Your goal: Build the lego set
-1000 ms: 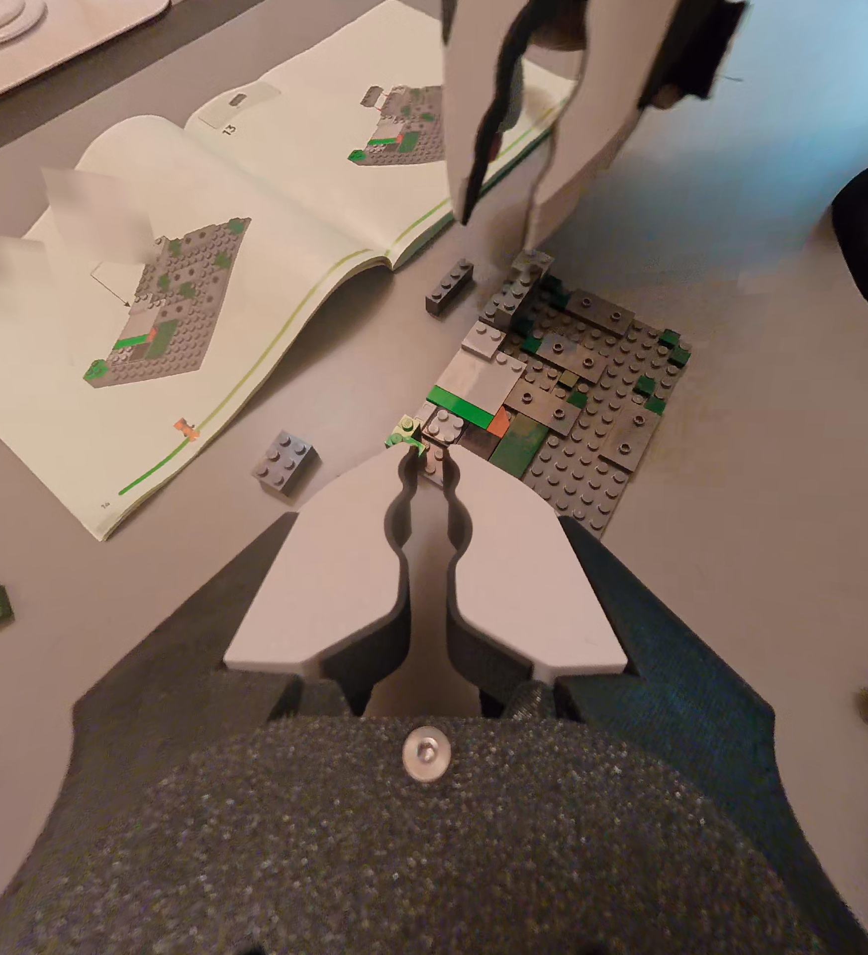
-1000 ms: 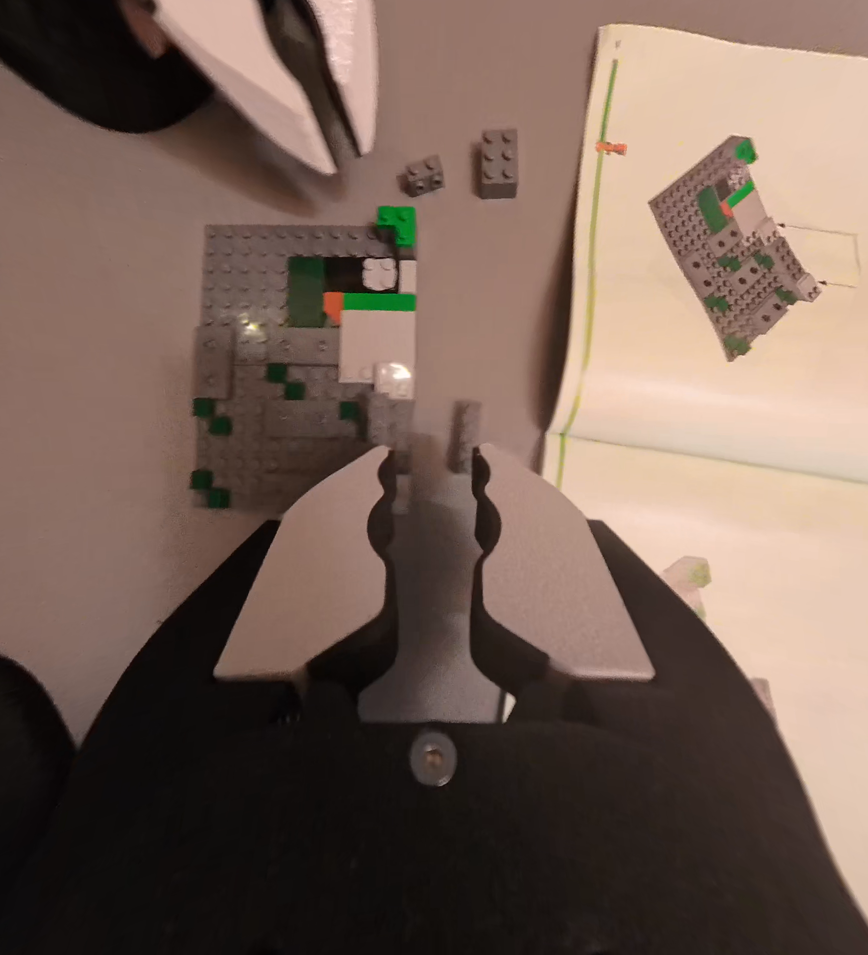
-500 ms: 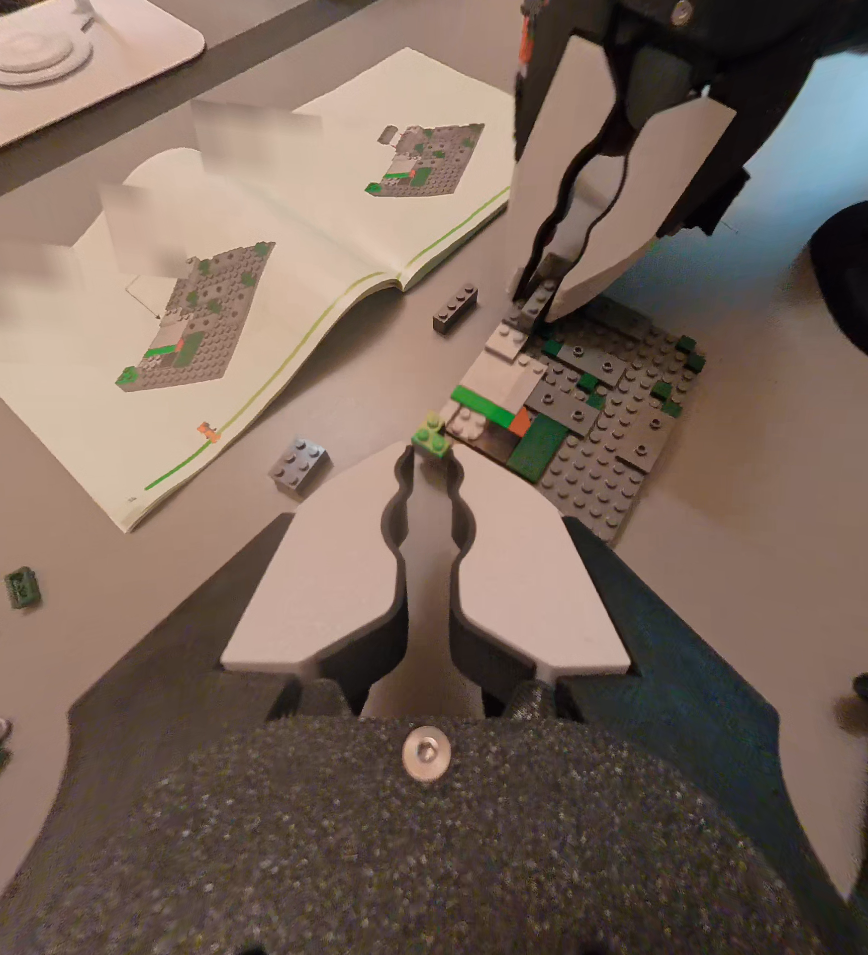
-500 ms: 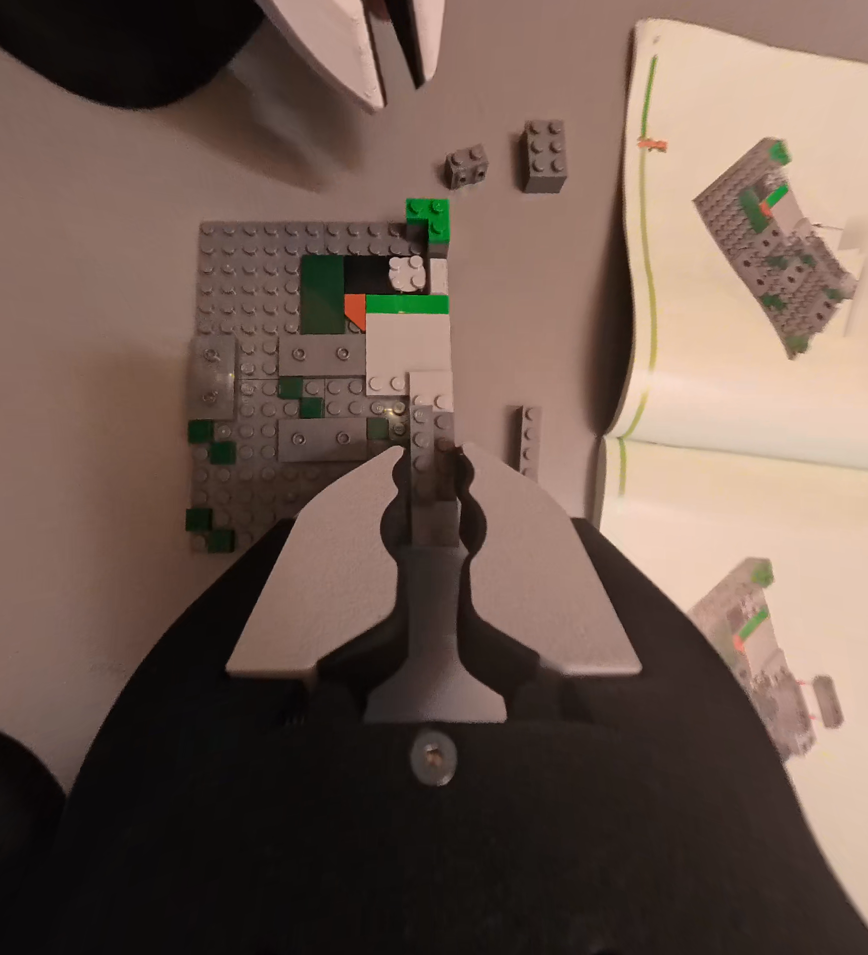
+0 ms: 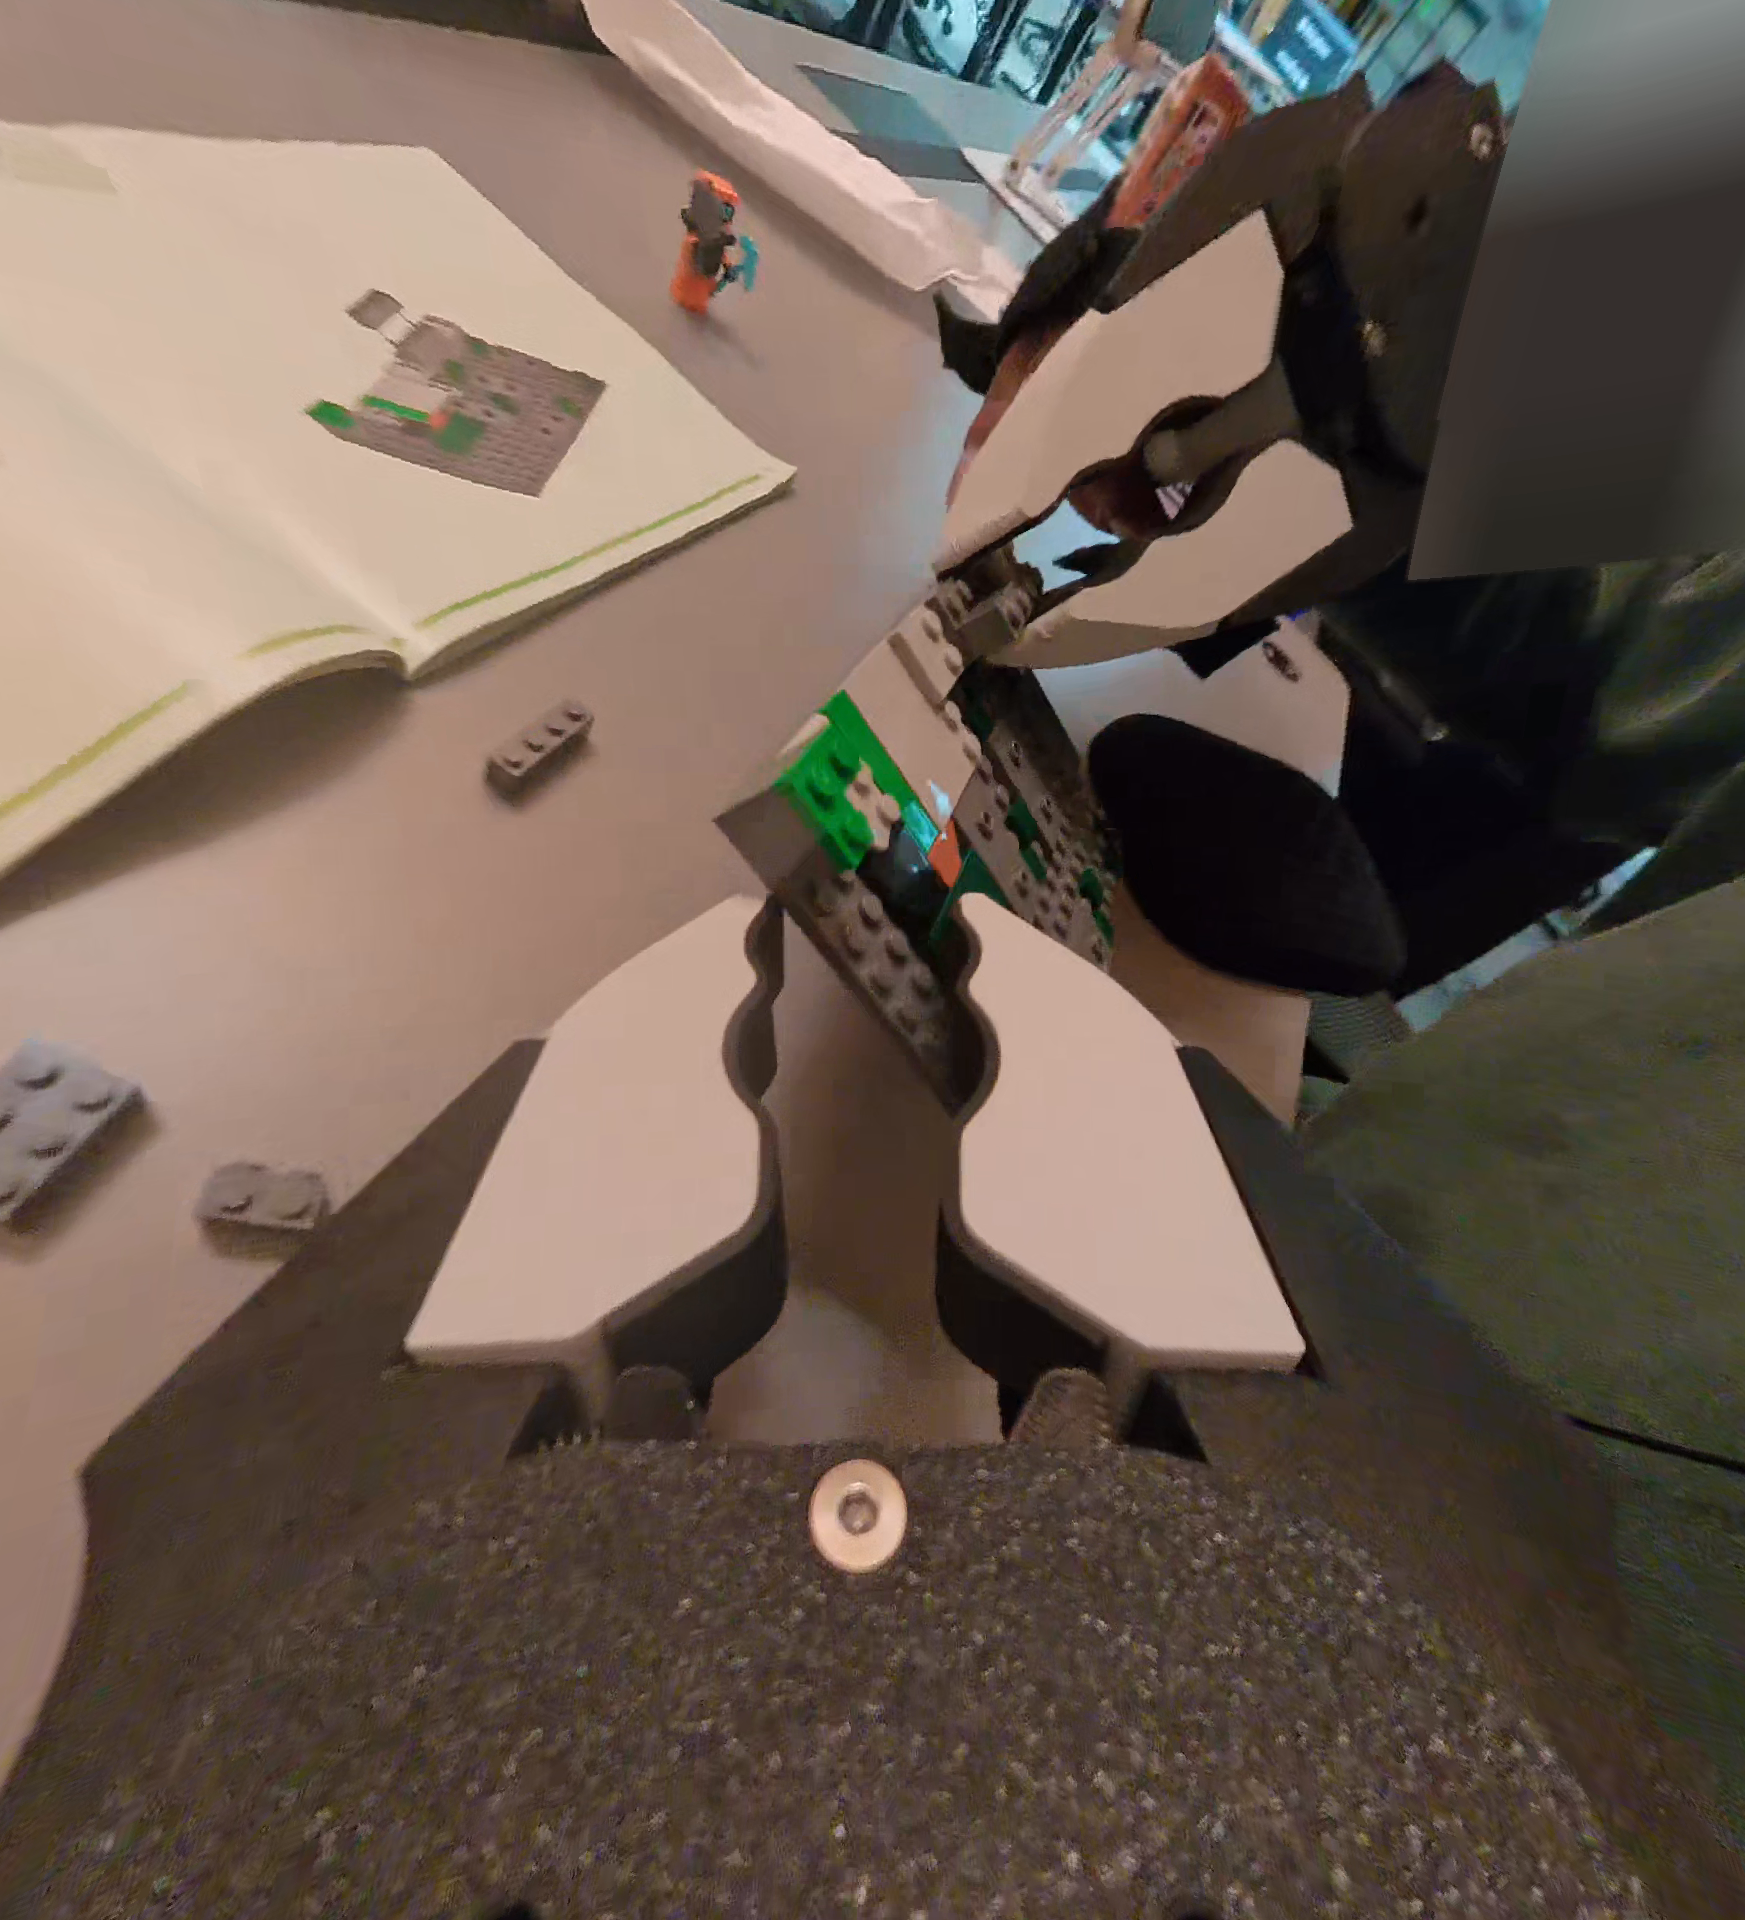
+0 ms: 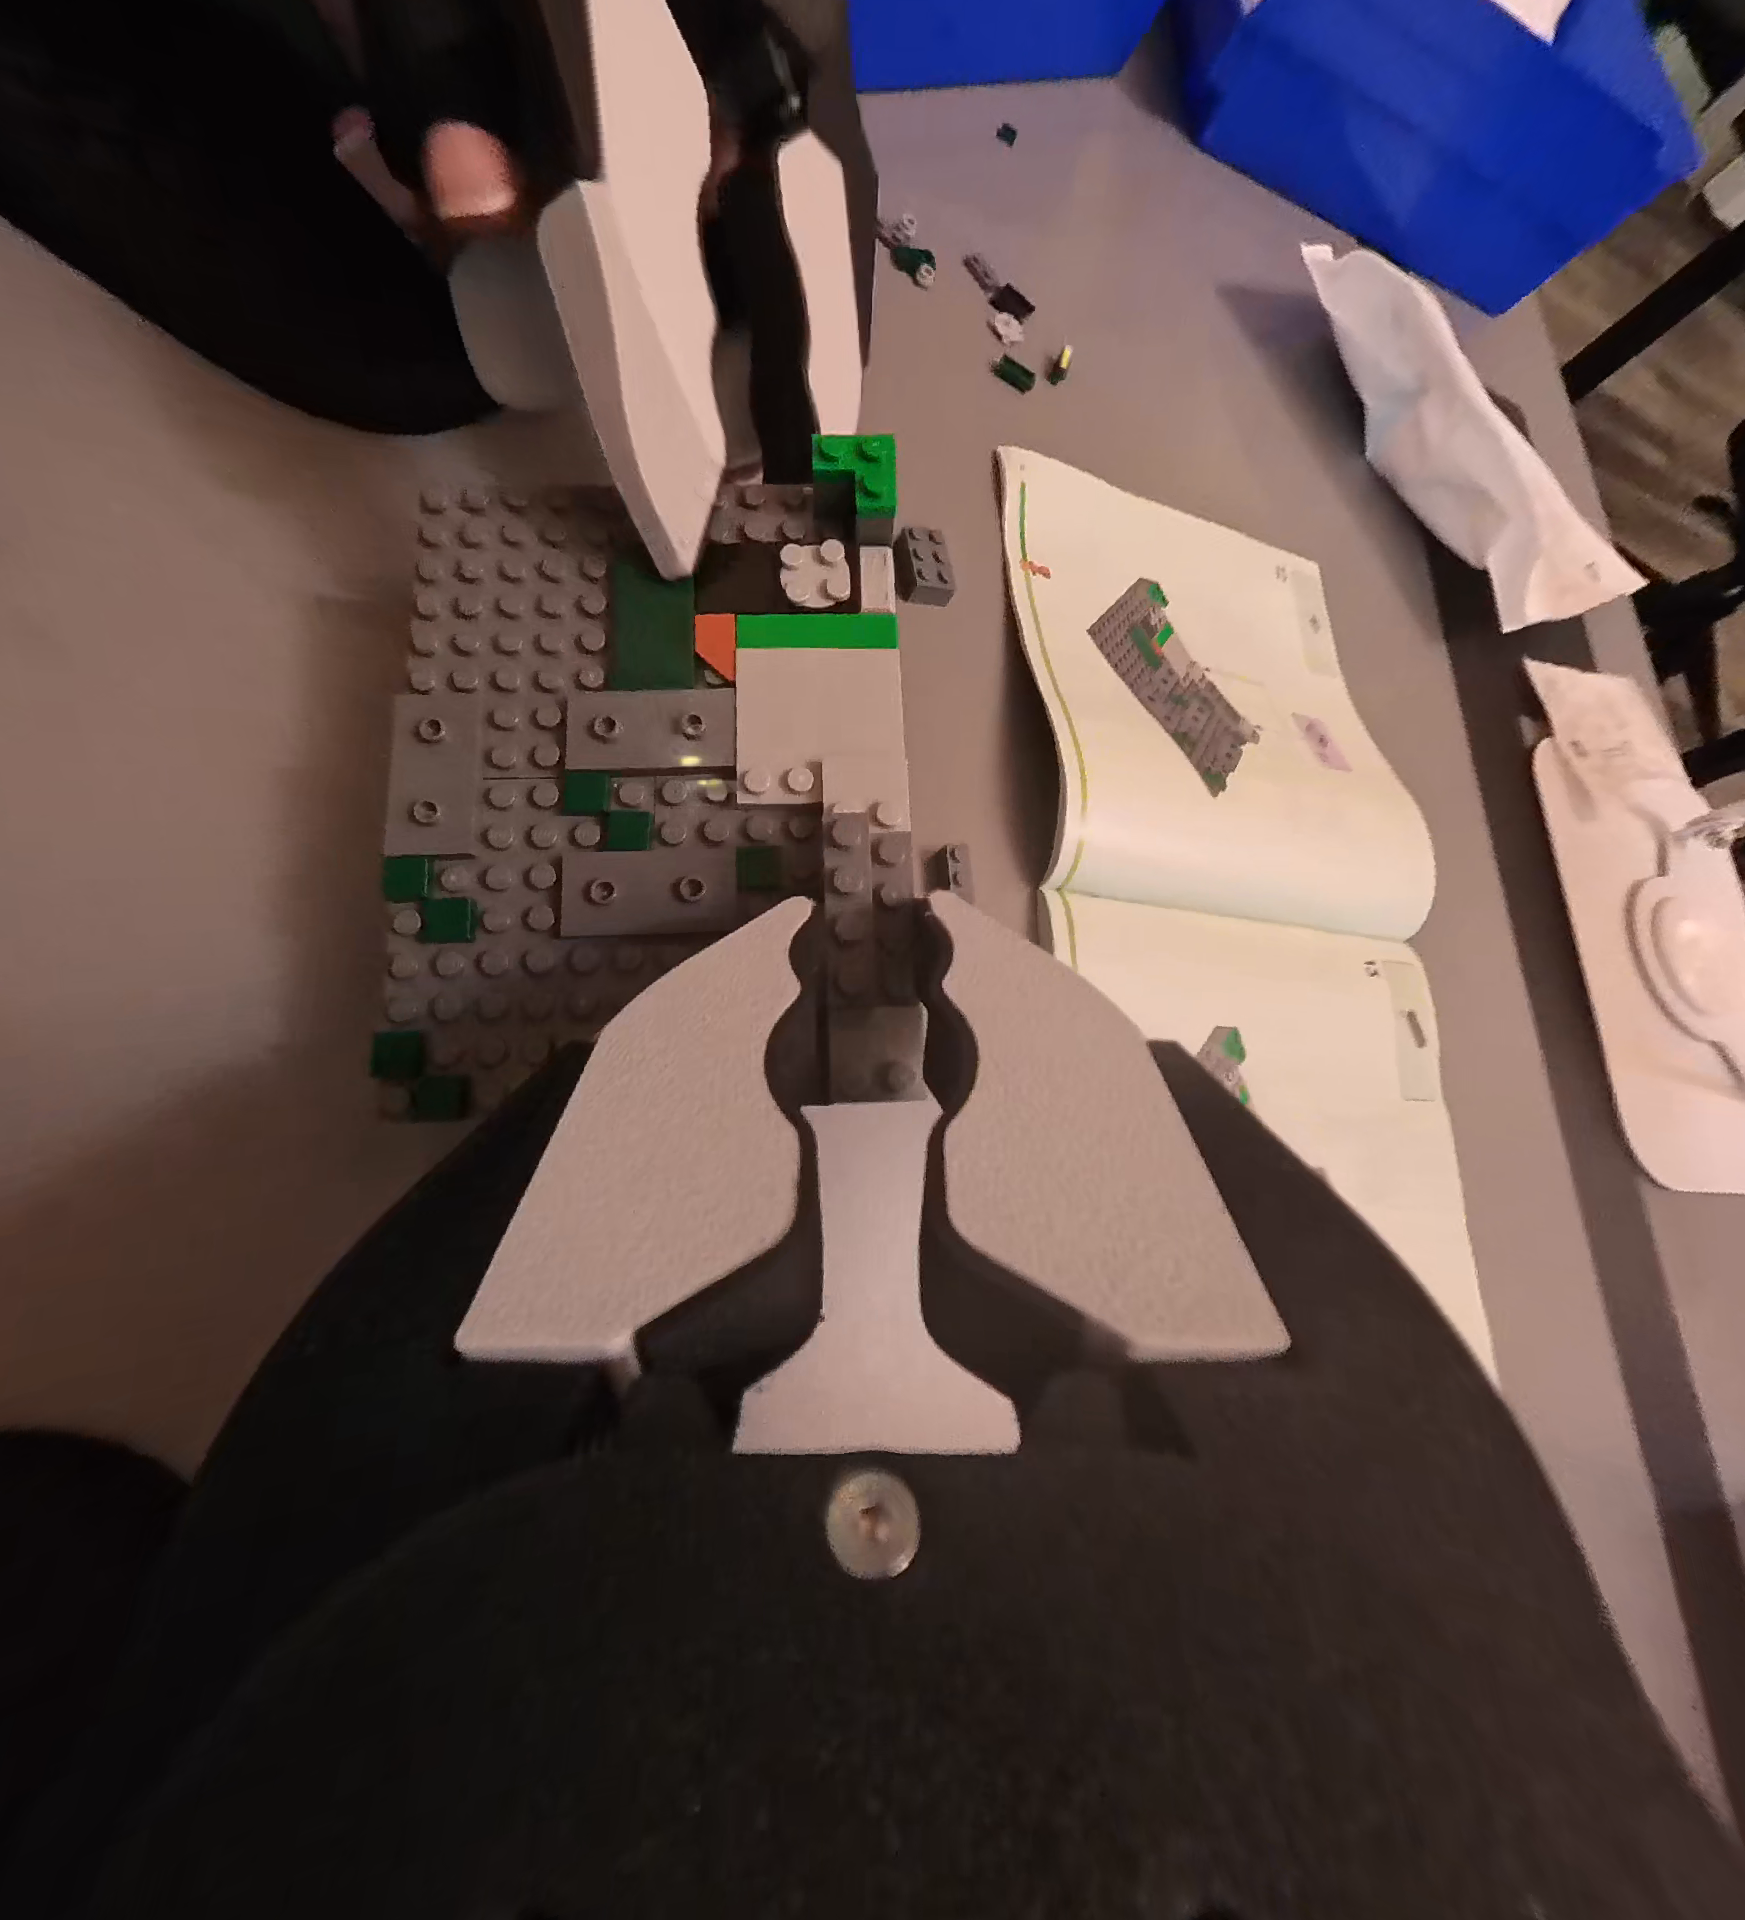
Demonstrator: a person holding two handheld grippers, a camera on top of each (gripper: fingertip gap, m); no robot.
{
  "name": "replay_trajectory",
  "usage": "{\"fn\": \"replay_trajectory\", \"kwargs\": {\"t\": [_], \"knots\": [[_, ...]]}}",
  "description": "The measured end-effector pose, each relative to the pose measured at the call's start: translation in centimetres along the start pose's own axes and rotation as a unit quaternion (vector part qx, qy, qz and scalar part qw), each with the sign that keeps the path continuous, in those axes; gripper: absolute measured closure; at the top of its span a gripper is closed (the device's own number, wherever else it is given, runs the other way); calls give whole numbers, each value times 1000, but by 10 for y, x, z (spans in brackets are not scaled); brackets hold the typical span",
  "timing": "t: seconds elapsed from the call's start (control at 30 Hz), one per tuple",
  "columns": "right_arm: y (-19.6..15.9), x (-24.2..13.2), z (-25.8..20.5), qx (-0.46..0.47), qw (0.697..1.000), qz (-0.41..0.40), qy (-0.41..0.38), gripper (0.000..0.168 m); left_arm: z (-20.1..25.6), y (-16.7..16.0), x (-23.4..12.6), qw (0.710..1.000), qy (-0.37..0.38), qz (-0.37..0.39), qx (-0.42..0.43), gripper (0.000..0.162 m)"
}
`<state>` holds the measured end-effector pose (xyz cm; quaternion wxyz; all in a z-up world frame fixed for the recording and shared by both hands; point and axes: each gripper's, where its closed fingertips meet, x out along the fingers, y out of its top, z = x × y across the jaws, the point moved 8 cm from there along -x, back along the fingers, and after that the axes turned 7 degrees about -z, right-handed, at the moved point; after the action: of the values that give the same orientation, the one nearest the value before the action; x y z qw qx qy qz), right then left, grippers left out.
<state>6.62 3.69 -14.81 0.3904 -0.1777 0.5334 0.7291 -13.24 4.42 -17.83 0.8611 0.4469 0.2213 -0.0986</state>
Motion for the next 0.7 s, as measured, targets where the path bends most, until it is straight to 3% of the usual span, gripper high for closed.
{"fn": "replay_trajectory", "kwargs": {"t": [0.5, 0.6, 0.7], "knots": [[5, 11, -8, -36, 999, 14, -23, 152, -3, -17, -11, 976, -109, 73, -174, 156], [8, 14, -6, -12, 1000, 16, -5, 151, -6, -19, -15, 970, -110, 82, -202, 156], [14, 6, 11, 74, 994, 48, 66, 148, -10, -22, -23, 970, -86, 84, -210, 156]]}}
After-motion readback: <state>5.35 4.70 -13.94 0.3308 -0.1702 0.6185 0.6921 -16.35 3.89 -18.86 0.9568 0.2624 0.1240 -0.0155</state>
